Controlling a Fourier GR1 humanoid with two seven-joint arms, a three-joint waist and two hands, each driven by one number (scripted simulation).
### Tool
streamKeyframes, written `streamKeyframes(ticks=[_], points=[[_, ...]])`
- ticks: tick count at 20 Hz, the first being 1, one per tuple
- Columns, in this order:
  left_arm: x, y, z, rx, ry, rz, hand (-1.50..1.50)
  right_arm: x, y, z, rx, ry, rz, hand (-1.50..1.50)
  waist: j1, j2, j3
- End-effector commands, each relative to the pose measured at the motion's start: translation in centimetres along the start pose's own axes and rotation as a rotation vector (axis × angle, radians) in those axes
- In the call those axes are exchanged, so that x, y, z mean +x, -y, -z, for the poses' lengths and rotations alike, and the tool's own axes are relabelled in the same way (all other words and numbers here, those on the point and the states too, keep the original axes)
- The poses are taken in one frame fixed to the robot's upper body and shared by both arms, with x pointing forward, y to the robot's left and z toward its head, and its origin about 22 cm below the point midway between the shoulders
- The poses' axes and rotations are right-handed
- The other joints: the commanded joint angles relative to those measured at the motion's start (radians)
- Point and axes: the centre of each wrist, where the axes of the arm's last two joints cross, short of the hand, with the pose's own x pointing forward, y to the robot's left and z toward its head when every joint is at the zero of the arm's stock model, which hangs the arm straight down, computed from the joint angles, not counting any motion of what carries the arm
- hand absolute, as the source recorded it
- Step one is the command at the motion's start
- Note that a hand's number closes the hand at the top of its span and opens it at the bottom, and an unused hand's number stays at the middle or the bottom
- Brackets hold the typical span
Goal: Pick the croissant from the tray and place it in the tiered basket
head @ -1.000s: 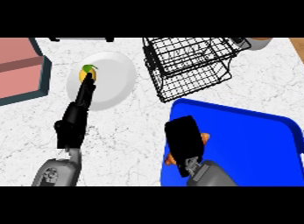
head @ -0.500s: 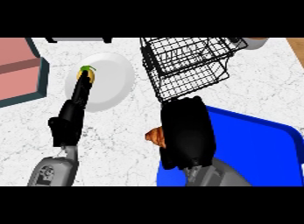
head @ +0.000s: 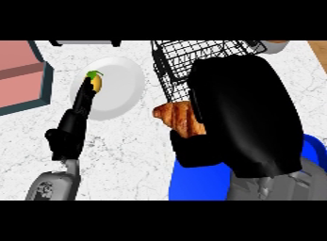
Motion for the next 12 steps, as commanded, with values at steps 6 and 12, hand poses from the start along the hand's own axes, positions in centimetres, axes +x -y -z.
streamKeyframes(ticks=[6, 12], points=[[0.5, 1.5, -0.1, -0.02, 0.009, -0.008, 0.0, -0.8, 4.6, 4.1, 0.029, -0.129, 0.278, 1.5, 0.013, 0.003, 0.0], [1.0, -2.1, 0.3, -0.005, 0.023, -0.002, 0.0, 0.5, 4.4, 7.1, -0.001, -0.152, 0.245, 1.5, 0.007, 0.005, 0.001]])
